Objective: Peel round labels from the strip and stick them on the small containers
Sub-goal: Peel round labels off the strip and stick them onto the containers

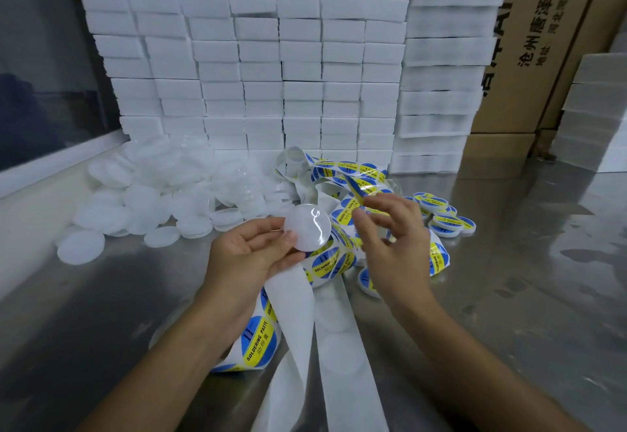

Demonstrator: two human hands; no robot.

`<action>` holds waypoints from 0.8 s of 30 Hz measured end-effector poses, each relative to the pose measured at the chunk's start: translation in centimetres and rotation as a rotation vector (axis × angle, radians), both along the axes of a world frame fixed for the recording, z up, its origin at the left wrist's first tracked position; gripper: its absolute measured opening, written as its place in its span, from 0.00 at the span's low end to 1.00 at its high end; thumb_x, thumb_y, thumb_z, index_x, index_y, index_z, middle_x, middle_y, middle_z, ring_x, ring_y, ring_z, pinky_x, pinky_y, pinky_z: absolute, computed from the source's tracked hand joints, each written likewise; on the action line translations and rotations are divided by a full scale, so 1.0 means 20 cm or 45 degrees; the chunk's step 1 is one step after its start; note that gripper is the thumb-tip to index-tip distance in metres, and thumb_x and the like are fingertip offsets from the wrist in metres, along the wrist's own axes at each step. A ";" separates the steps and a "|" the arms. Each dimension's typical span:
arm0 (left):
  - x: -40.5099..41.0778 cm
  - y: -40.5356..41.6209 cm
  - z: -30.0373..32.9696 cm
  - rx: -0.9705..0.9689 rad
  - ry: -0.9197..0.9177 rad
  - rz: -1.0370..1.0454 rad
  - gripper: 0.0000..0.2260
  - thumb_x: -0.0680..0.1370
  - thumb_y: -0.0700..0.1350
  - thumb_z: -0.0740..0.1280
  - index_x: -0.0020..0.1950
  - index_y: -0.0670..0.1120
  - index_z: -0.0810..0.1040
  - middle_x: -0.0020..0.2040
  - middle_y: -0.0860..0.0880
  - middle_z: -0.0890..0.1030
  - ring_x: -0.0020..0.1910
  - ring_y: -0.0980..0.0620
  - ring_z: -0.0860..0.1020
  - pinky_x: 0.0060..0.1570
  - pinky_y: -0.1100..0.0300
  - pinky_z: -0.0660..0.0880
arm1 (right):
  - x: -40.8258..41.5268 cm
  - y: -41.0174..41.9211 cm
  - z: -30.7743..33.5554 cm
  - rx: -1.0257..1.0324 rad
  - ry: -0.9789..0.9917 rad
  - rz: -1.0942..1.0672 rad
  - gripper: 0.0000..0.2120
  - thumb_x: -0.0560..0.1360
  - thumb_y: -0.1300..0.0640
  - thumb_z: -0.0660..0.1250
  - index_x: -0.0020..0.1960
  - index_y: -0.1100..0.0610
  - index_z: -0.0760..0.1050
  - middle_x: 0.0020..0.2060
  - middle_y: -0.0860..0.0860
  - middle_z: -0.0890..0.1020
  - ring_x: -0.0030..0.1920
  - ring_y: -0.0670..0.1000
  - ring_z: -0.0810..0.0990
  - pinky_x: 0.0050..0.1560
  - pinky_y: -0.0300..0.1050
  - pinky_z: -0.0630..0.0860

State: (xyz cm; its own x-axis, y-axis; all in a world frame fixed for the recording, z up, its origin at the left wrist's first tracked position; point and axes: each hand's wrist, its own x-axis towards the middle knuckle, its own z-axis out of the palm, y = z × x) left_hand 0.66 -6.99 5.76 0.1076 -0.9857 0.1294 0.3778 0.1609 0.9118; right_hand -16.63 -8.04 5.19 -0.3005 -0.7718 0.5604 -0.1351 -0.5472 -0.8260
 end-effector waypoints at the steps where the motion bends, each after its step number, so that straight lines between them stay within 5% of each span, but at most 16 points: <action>1: 0.01 -0.01 -0.01 0.010 0.027 0.001 0.15 0.63 0.39 0.74 0.49 0.40 0.81 0.42 0.41 0.86 0.41 0.44 0.85 0.38 0.62 0.81 | -0.02 -0.01 0.01 -0.002 -0.004 -0.025 0.05 0.75 0.60 0.71 0.46 0.50 0.80 0.48 0.46 0.81 0.43 0.45 0.83 0.41 0.42 0.77; 4: 0.01 -0.02 -0.03 0.029 0.082 -0.009 0.16 0.62 0.39 0.74 0.49 0.39 0.81 0.43 0.41 0.86 0.42 0.45 0.85 0.39 0.61 0.81 | -0.06 -0.01 0.03 0.094 -0.140 0.103 0.03 0.75 0.61 0.71 0.44 0.54 0.82 0.36 0.46 0.84 0.37 0.45 0.82 0.39 0.38 0.77; 8: 0.00 -0.03 -0.05 0.066 0.127 -0.018 0.21 0.61 0.39 0.75 0.52 0.36 0.79 0.45 0.40 0.85 0.43 0.45 0.85 0.39 0.61 0.81 | -0.04 0.01 0.04 0.167 -0.178 0.353 0.04 0.73 0.63 0.72 0.43 0.56 0.84 0.33 0.50 0.85 0.31 0.44 0.79 0.34 0.34 0.75; 24: -0.01 -0.01 -0.04 0.057 0.106 -0.050 0.19 0.60 0.40 0.75 0.49 0.37 0.80 0.45 0.39 0.85 0.43 0.44 0.85 0.38 0.61 0.80 | 0.01 0.04 0.02 0.246 -0.039 0.413 0.05 0.71 0.65 0.74 0.43 0.56 0.84 0.36 0.48 0.87 0.39 0.45 0.85 0.42 0.35 0.80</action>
